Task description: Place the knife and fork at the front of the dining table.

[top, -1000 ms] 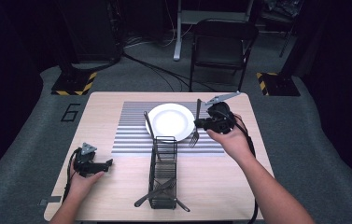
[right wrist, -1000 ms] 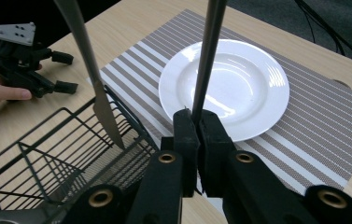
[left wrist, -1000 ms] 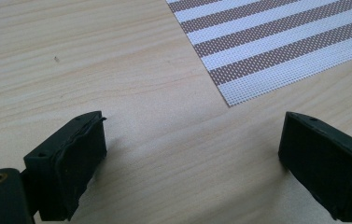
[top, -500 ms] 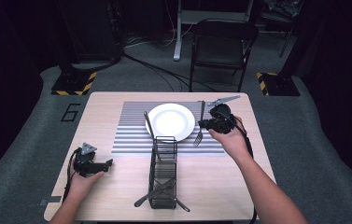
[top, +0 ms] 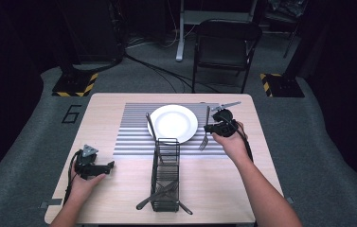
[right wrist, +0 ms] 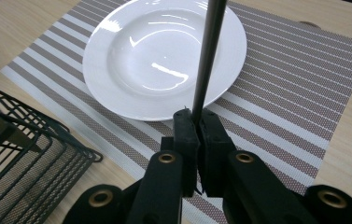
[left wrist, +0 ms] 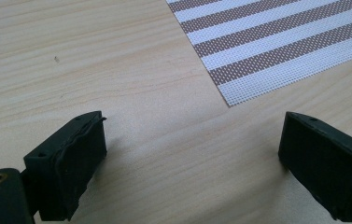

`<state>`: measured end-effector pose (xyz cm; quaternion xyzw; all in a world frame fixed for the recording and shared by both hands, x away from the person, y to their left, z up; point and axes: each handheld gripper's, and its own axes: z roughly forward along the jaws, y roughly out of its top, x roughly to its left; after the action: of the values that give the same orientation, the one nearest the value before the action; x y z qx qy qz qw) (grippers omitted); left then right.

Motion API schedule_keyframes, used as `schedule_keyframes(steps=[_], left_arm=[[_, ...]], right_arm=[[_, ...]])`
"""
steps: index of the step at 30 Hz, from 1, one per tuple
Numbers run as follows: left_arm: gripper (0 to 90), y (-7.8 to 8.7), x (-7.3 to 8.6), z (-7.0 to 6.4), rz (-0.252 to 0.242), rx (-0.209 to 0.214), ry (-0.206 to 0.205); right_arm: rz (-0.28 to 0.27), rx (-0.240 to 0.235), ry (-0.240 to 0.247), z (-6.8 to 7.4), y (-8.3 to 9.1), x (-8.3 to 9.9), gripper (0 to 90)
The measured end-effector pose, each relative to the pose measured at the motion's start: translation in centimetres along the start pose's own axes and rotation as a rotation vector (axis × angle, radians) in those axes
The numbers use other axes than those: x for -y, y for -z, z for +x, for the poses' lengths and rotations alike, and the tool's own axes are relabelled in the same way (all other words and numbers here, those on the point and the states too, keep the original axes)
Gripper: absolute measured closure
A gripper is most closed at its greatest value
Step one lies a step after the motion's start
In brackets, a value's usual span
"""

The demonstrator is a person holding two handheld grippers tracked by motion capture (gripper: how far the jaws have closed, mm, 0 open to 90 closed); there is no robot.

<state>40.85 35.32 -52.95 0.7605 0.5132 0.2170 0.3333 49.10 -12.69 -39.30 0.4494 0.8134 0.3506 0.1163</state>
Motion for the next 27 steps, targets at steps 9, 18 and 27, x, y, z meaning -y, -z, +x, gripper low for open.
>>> schedule_keyframes(steps=[9,18,27], left_arm=[[7.5,0.0,0.0,0.0,-0.001,0.0,0.001],[7.5,0.0,0.0,0.0,-0.002,-0.001,-0.001],[7.5,0.0,0.0,0.0,-0.002,-0.003,-0.001]], right_arm=[[0.021,0.018,-0.016,-0.4,-1.6,0.3,87.3],[0.041,0.023,-0.052,-1.1,-3.1,0.6,87.1],[0.034,0.022,-0.138,-2.5,-4.2,0.8,86.9]])
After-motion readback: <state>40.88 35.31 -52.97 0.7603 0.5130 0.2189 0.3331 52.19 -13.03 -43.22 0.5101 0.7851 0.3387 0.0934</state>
